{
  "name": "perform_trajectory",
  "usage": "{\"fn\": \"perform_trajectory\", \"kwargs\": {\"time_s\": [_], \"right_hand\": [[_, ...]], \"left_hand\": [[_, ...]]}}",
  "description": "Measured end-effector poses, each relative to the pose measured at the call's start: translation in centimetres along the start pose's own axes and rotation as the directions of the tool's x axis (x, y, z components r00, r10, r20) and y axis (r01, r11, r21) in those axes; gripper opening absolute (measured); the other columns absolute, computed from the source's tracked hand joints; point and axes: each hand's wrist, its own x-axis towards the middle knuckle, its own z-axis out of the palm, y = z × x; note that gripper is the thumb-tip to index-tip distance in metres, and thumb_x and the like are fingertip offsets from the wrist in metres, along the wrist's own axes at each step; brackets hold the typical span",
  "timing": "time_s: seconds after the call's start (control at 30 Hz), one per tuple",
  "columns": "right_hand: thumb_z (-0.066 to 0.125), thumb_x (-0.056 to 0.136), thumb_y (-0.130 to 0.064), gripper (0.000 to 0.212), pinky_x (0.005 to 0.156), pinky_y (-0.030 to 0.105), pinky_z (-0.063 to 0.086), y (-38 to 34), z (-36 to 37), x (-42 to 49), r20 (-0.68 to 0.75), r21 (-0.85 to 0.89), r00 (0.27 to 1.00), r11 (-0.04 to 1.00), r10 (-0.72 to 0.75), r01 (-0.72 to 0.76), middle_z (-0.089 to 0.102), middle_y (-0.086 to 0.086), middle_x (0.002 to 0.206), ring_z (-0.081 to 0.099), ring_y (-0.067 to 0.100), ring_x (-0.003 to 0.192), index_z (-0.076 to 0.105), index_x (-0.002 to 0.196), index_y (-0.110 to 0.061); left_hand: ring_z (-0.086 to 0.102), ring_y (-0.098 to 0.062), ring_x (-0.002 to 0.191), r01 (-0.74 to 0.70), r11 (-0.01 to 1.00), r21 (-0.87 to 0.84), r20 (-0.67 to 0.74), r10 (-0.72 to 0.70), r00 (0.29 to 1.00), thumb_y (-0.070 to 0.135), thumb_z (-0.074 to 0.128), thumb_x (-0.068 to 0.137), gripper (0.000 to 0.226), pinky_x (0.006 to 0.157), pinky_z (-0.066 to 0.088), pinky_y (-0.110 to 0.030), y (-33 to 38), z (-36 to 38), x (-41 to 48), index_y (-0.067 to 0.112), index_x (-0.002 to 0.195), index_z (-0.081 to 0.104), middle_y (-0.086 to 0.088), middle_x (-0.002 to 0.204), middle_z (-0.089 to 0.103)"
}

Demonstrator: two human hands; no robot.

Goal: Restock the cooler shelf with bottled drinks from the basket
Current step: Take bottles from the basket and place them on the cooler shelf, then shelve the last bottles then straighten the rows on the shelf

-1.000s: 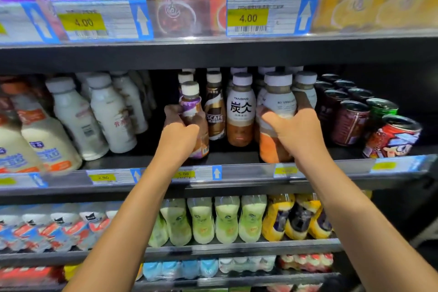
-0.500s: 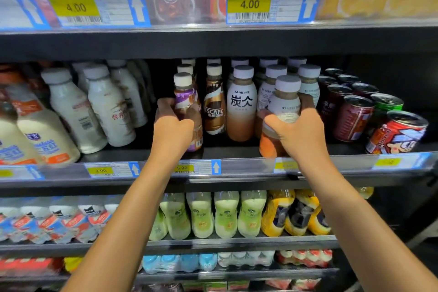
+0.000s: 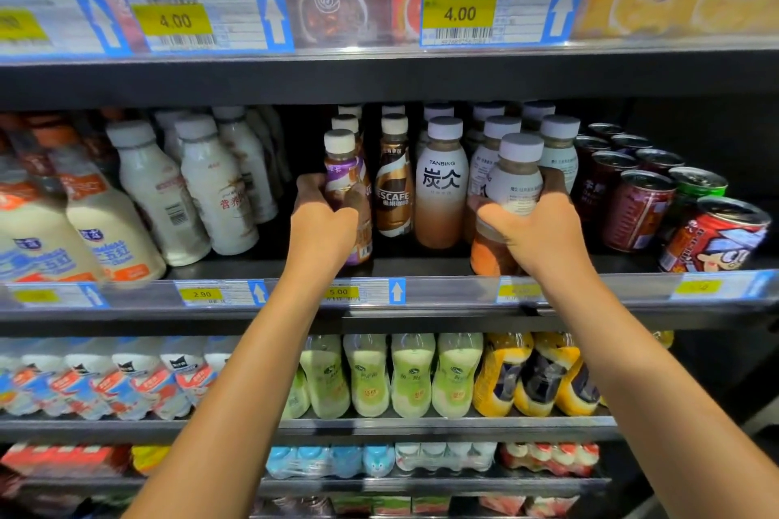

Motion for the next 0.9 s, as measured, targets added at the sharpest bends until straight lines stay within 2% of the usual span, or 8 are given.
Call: {"fn": "perform_trajectory", "kwargs": {"time_s": [0.1,0.23,0.33,0.47,0.6,0.7,0.83,0.9], "right_hand": [[0.082,0.071,-0.050,0.057,0.063,0.023,0.045,-0.4,-0.4,-0.4,0.024,-0.016,1.000,1.000,0.005,-0.005,0.068,0.001,0.096,0.064,0.018,0.091,0.064,0.108,-0.010],[0.071,0.079,-0.059,0.065,0.088,0.037,0.048,-1.0,-1.7,-2.1,-0.064,-0.125,0.995,0.990,-0.070,0.062,0.060,0.004,0.119,0.057,0.021,0.110,0.053,0.122,-0.014],[0.056,0.093,-0.055,0.051,0.092,0.038,0.047,-1.5,-3.1,-4.0,-0.157,-0.253,0.964,0.952,-0.217,0.173,0.063,0.002,0.121,0.057,0.019,0.112,0.059,0.123,-0.013],[0.047,0.101,-0.042,0.034,0.085,0.035,0.048,-2.1,-4.9,-7.0,-0.063,-0.417,0.944,0.868,-0.323,0.269,0.072,-0.005,0.103,0.062,0.012,0.094,0.071,0.110,-0.021],[0.043,0.101,-0.042,0.035,0.078,0.039,0.050,-1.4,-6.1,-9.7,0.035,-0.557,0.981,0.811,-0.190,0.177,0.074,-0.004,0.096,0.064,0.022,0.092,0.074,0.104,-0.025],[0.040,0.100,-0.042,0.036,0.067,0.036,0.043,-0.3,-7.1,-12.0,0.033,-0.680,0.994,0.727,-0.103,0.098,0.070,-0.006,0.086,0.063,0.025,0.086,0.071,0.096,-0.025],[0.043,0.100,-0.037,0.033,0.060,0.034,0.043,2.0,-9.3,-15.2,-0.032,-0.747,0.999,0.663,0.039,-0.050,0.064,-0.005,0.077,0.060,0.020,0.075,0.062,0.077,-0.022],[0.045,0.100,-0.033,0.030,0.061,0.035,0.047,3.4,-10.5,-17.0,-0.062,-0.818,0.994,0.567,0.085,-0.099,0.062,-0.002,0.077,0.059,0.022,0.075,0.062,0.079,-0.021]], "left_hand": [[0.059,-0.023,0.107,0.018,1.000,-0.016,0.009,-0.018,1.000,0.018,0.059,0.092,0.040,0.091,0.050,-0.040,0.3,-0.3,-0.1,0.017,0.130,0.047,-0.004,0.115,0.059],[0.061,-0.033,0.093,-0.003,0.984,0.179,-0.067,0.015,0.998,0.034,0.056,0.090,0.046,0.078,0.050,-0.043,0.7,-1.3,-0.4,0.001,0.121,0.055,-0.020,0.110,0.062],[0.055,-0.026,0.095,-0.132,0.969,0.210,-0.121,0.160,0.980,0.033,0.053,0.093,0.024,0.078,0.045,-0.038,0.9,-2.2,-2.5,0.011,0.101,0.055,-0.007,0.105,0.057],[0.059,-0.014,0.083,-0.300,0.932,0.205,0.041,0.298,0.954,0.026,0.050,0.095,0.016,0.074,0.047,-0.032,1.1,-1.8,-5.7,0.021,0.087,0.062,0.004,0.086,0.063],[0.059,-0.009,0.077,-0.403,0.891,0.209,0.221,0.358,0.907,0.025,0.052,0.095,0.018,0.072,0.049,-0.033,1.4,-0.2,-8.8,0.023,0.081,0.064,0.009,0.077,0.065],[0.057,-0.011,0.074,-0.503,0.834,0.226,0.357,0.409,0.840,0.030,0.051,0.096,0.022,0.071,0.048,-0.039,1.3,0.9,-10.8,0.023,0.080,0.063,0.009,0.076,0.064],[0.058,-0.016,0.068,-0.672,0.711,0.206,0.549,0.484,0.681,0.035,0.049,0.095,0.028,0.066,0.048,-0.041,0.9,2.8,-13.4,0.020,0.076,0.063,0.005,0.069,0.064],[0.059,-0.018,0.064,-0.788,0.587,0.183,0.594,0.573,0.565,0.035,0.050,0.093,0.027,0.061,0.049,-0.037,0.4,4.6,-14.9,0.022,0.072,0.063,0.006,0.065,0.063]]}}
